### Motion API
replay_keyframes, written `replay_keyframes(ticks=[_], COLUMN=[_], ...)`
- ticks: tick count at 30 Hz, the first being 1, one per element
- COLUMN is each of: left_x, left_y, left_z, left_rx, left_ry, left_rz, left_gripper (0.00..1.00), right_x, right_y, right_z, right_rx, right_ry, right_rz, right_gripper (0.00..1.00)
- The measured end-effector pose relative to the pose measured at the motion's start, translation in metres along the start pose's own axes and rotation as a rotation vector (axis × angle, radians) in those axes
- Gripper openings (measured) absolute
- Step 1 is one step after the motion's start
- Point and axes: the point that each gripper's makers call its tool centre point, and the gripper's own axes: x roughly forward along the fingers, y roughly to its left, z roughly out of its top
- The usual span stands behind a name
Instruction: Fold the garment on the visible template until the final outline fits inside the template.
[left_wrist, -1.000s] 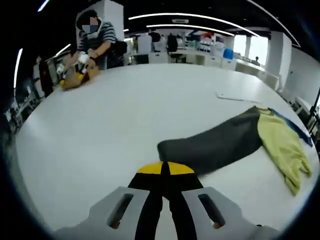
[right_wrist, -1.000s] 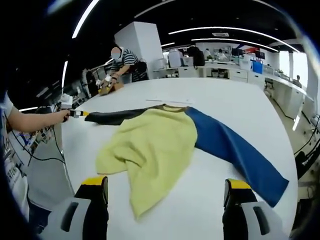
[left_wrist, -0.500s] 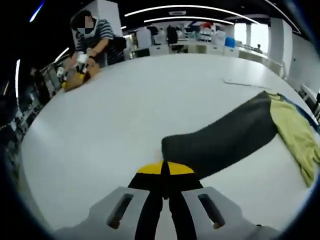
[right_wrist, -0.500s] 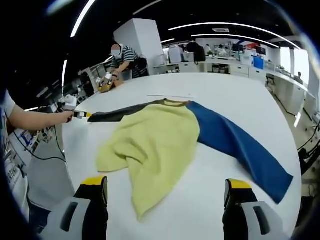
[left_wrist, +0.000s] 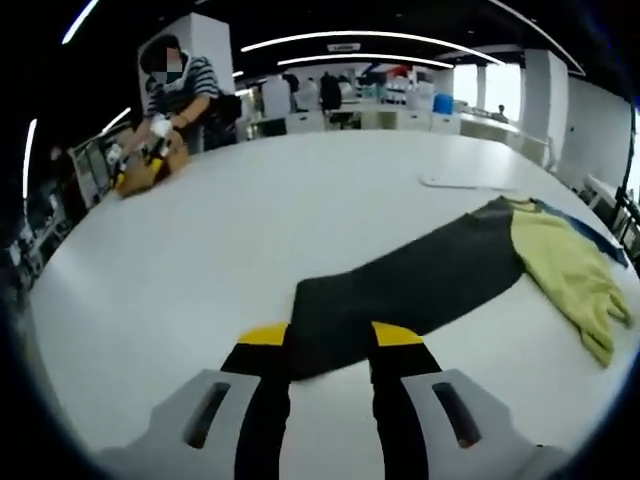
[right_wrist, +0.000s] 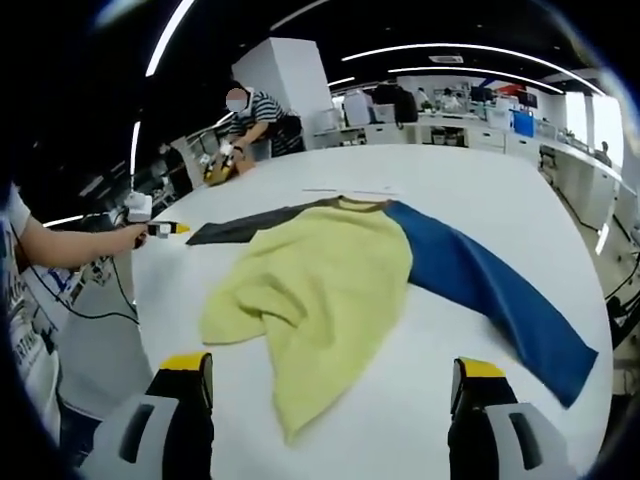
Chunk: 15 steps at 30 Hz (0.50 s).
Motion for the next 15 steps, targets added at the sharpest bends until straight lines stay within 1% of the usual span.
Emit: replay_keyframes(ticks=[2,6,8,12,13,15], left_x=[-0.004,-0.015,-0.019,-0.027,-0.029,-0.032], left_y=[-0.009,-0.028,-0.037,-0.054,-0.058,-0.066], left_z=[-0.001,-0.005,-0.007,-0.017,-0.018,-0.019], left_rx=[-0.001,0.003,0.042,0.109,0.114,0.097], left_ry=[-0.013,-0.031,-0.038,-0.028,-0.025,-0.036], left_rz=[-0.032,-0.086,-0.110,-0.164,-0.180,-0.207], left_gripper=[0.38,0.45,0.48,0.52,0.53,0.56], right_x=[0.000,-0.001,-0.001,-0.001,-0.001,-0.001], right_y=[0.003,0.008,0.011,0.018,0.019,0.024], right_z=[-0.001,-0.006,-0.009,-0.014,-0.016,-0.018], right_rx=[0.002,0.003,0.003,-0.011,-0.013,-0.019], right_ry=[-0.002,0.003,0.005,0.015,0.016,0.017], right_rz=[0.004,0.013,0.018,0.023,0.025,0.032], right_gripper=[0.99,0.99,0.99,0.99,0.99,0.99])
